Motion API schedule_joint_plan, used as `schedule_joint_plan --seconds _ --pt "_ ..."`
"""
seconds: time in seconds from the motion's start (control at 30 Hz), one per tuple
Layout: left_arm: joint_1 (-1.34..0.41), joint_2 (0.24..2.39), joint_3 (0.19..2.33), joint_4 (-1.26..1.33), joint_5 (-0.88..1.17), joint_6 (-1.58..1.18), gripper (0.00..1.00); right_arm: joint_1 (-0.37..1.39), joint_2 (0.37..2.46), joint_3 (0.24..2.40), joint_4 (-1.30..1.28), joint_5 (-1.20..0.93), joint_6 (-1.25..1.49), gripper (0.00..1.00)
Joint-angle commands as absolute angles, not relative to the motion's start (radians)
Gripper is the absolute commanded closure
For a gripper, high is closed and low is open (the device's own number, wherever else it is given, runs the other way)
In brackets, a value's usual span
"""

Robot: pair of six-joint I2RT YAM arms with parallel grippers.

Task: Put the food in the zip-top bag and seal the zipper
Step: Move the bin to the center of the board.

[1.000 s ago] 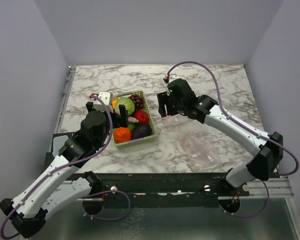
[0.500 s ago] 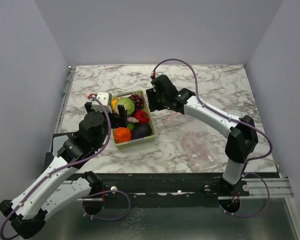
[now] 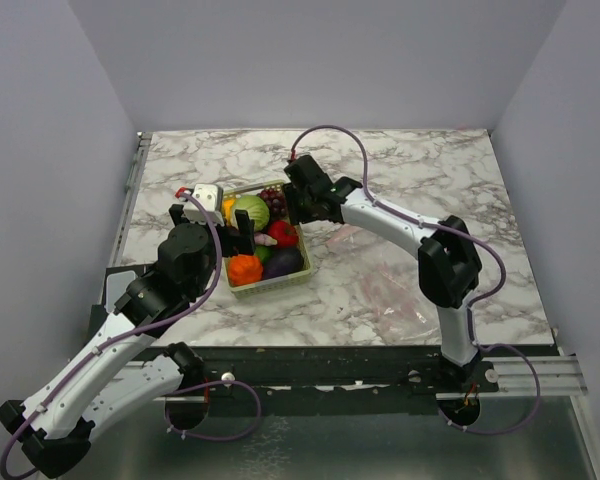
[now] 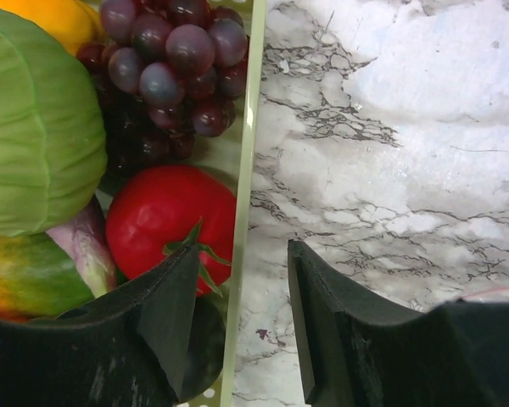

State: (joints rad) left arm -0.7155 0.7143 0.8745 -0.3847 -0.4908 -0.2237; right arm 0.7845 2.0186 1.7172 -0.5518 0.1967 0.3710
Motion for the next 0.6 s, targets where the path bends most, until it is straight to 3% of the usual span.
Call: schedule_joint_plan --seconds 0.0,0.57 --pt "-0.715 0.710 0.865 -0.388 -0.509 -0.224 0.01 0.787 2.074 1.752 -0.539 0.220 0.392 0.49" --pt "-0.716 0.722 0.865 -0.387 -0.503 -0.224 0.01 0.762 2.182 1.831 -0.537 0.228 0.396 0.72"
